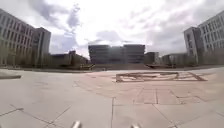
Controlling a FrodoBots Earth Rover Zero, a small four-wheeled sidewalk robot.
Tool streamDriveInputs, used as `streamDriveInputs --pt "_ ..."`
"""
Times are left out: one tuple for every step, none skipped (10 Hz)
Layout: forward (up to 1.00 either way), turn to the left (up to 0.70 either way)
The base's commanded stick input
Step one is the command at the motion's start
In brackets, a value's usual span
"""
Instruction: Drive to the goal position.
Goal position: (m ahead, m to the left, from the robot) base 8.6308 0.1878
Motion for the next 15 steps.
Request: streamDriveInputs --pt "0.70 0.00" --pt "0.70 0.00" --pt "0.70 0.00" --pt "0.70 0.00" --pt "0.70 0.00" --pt "0.70 0.00" --pt "0.70 0.00" --pt "0.70 0.00" --pt "0.70 0.00" --pt "0.70 0.00" --pt "0.70 0.00" --pt "0.70 0.00" --pt "0.70 0.00" --pt "0.70 0.00" --pt "0.70 0.00"
